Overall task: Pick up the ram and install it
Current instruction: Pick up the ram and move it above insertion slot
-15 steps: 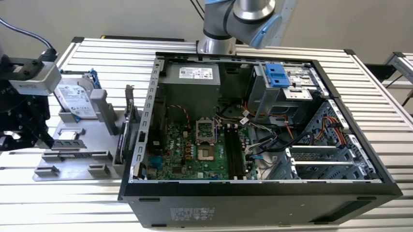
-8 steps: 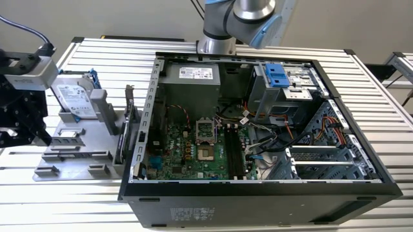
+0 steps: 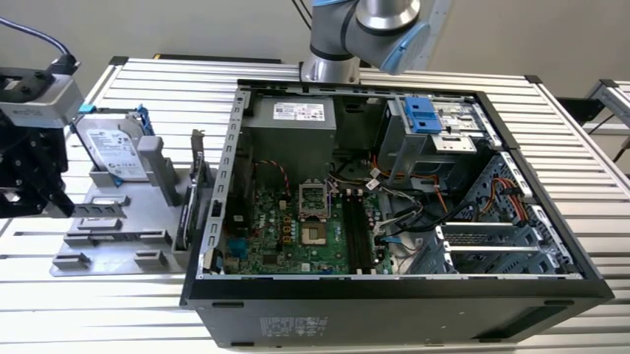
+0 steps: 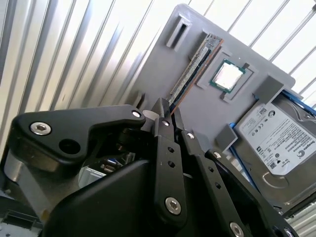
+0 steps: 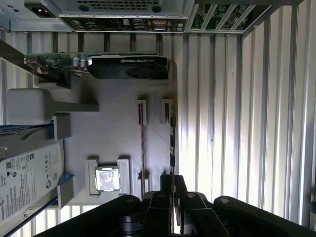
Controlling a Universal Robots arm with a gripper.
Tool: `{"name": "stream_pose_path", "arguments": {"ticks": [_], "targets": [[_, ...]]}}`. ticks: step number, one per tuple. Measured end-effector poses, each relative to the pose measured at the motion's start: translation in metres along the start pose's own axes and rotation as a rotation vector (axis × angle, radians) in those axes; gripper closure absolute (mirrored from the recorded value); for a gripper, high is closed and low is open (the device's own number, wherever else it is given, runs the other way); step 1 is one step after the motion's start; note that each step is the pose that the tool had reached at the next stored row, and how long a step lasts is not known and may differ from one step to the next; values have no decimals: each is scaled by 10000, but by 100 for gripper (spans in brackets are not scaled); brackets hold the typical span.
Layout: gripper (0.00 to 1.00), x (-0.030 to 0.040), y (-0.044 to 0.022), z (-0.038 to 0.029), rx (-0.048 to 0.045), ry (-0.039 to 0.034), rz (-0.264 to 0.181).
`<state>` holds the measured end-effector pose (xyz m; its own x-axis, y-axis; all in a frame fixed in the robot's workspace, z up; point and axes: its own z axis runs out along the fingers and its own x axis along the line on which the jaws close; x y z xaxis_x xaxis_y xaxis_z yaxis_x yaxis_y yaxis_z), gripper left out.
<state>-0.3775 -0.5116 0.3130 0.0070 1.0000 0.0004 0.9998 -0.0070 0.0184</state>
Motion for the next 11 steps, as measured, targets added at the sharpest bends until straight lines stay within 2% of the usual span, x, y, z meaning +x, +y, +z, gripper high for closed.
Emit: {"name": "stream_pose_path", "arguments": {"ticks": [11], "targets": [[100, 0, 2, -86, 0, 0, 0]]}}
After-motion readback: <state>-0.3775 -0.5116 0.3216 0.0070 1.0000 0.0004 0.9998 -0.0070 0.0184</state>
